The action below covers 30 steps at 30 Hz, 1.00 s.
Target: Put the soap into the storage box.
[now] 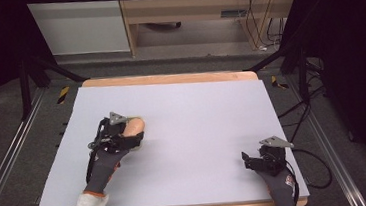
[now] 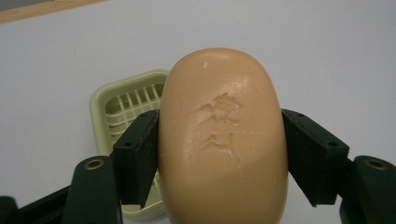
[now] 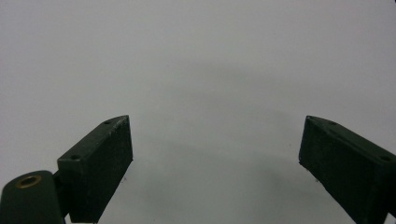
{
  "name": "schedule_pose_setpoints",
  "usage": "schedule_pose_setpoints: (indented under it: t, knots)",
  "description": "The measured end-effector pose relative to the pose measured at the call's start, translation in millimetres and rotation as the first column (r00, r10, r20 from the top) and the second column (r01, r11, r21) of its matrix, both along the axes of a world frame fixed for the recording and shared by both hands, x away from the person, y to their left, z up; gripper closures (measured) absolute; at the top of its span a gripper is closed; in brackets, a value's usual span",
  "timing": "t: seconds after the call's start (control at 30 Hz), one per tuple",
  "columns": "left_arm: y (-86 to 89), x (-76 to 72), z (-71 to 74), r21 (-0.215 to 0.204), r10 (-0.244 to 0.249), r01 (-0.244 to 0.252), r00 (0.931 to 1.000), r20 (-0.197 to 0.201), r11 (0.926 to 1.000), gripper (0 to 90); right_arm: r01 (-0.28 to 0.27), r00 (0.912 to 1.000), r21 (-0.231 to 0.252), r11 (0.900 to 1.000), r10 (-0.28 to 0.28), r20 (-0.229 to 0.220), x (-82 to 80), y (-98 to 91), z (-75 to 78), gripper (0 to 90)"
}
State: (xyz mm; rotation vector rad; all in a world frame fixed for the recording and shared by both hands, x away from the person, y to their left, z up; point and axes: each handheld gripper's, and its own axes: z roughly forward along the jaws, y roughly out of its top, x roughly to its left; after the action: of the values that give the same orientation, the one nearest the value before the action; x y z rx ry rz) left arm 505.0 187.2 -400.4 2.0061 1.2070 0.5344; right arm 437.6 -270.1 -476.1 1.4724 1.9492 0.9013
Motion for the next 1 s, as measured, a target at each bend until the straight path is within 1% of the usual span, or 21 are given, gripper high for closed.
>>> schedule_pose_setpoints:
  t: [0.1,0.23,0.43,0.67,0.93,0.97,1.0]
  knots:
    - [3.8,2.4,-0.9,0.002,0.017,-0.017,0.9999,0.002,0.9999,31.5,0.000,1.0000,-0.001,1.0000,0.000,0.000,0.2,0.0,-0.1,10.0]
    - [8.0,6.3,-3.8,0.006,0.034,-0.034,0.9994,-0.008,0.9994,31.5,0.001,1.0000,0.001,1.0000,-0.001,-0.001,0.2,0.1,0.0,10.0]
    - [12.1,12.5,-7.3,0.004,0.057,-0.057,0.9983,-0.014,0.9984,31.5,0.006,1.0000,0.007,1.0000,-0.006,-0.005,0.3,0.6,-0.1,10.0]
    - [14.2,20.4,-12.1,0.011,0.069,-0.069,0.9974,-0.020,0.9976,31.5,0.006,1.0000,0.006,1.0000,-0.006,-0.007,0.6,0.8,-0.3,10.0]
    - [12.7,28.2,-18.2,0.016,0.073,-0.073,0.9969,-0.029,0.9972,31.5,0.004,1.0000,0.005,1.0000,-0.004,-0.007,0.9,0.7,-0.5,10.0]
    - [13.3,29.0,-18.5,0.024,0.071,-0.070,0.9970,-0.033,0.9973,31.5,0.004,1.0000,0.006,1.0000,-0.004,-0.007,0.9,0.7,-0.5,10.0]
    - [13.1,29.8,-19.4,0.017,0.076,-0.075,0.9966,-0.031,0.9970,31.5,0.004,1.0000,0.006,1.0000,-0.004,-0.007,0.9,0.6,-0.5,10.0]
